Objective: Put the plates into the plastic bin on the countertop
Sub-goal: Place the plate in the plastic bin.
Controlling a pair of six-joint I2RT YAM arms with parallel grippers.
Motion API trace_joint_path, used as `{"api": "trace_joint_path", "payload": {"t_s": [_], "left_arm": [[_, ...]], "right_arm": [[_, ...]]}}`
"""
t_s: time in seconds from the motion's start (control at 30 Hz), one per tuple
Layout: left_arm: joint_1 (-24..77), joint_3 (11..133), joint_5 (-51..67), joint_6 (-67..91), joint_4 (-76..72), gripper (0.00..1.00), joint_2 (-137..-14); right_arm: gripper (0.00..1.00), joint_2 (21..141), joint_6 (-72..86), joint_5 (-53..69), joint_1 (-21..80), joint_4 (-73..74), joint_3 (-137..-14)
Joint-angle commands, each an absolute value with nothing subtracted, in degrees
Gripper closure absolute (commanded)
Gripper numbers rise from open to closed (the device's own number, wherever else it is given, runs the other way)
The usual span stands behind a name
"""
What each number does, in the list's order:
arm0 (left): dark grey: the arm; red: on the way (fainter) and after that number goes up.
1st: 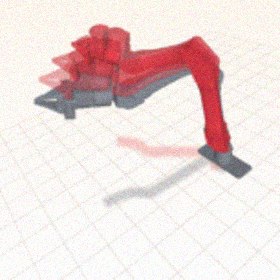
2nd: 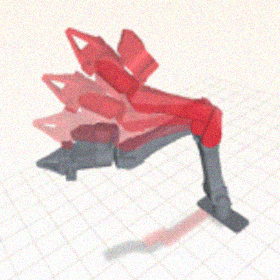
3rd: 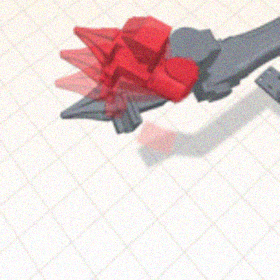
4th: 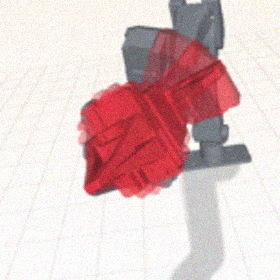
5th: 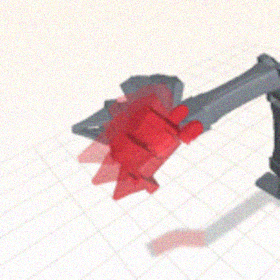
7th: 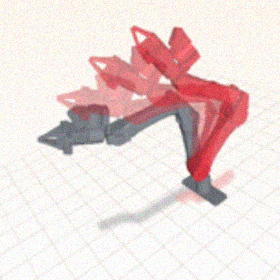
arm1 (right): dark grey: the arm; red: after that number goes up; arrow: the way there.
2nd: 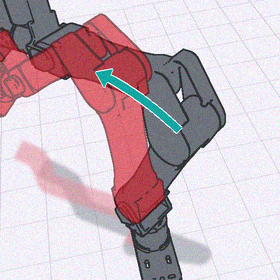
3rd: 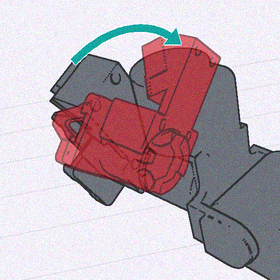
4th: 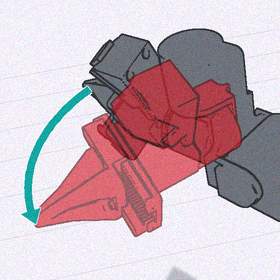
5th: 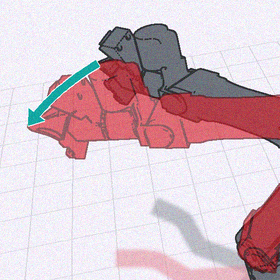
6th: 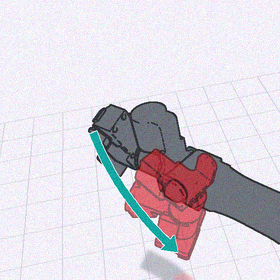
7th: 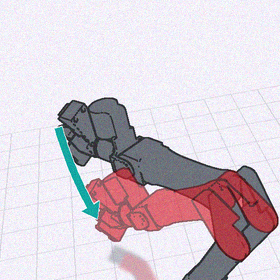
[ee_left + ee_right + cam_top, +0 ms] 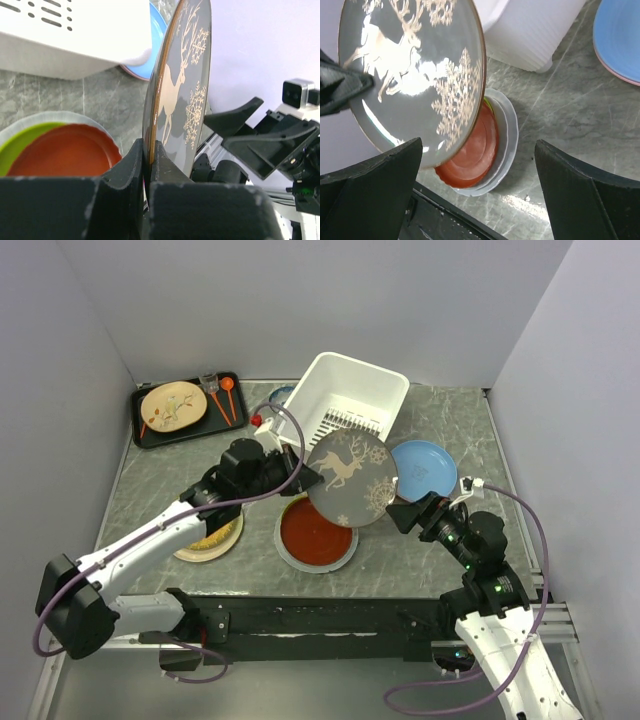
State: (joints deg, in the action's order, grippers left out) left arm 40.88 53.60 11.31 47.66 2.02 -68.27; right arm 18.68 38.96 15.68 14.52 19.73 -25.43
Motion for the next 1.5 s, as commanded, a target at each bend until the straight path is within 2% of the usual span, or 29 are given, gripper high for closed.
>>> {"api": "trace_joint_path", "payload": {"t_s": [0.0,0.97,1.47], "left_arm": [[39.11,60.29,16.43,48.08,-6.42,0.99,-68.99],[25.67,68.90,29.08,48.95,-5.97,0.99,-78.74],[22.85,80.50,32.08,49.04,-4.31,0.99,-89.73]], "right_arm": [[0.00,18.02,37.09,15.03,14.59,20.30,-28.04],[0.00,27.95,37.00,18.63,14.50,8.27,-24.96],[0.00,33.48,35.95,18.46,14.06,4.13,-24.08]]}}
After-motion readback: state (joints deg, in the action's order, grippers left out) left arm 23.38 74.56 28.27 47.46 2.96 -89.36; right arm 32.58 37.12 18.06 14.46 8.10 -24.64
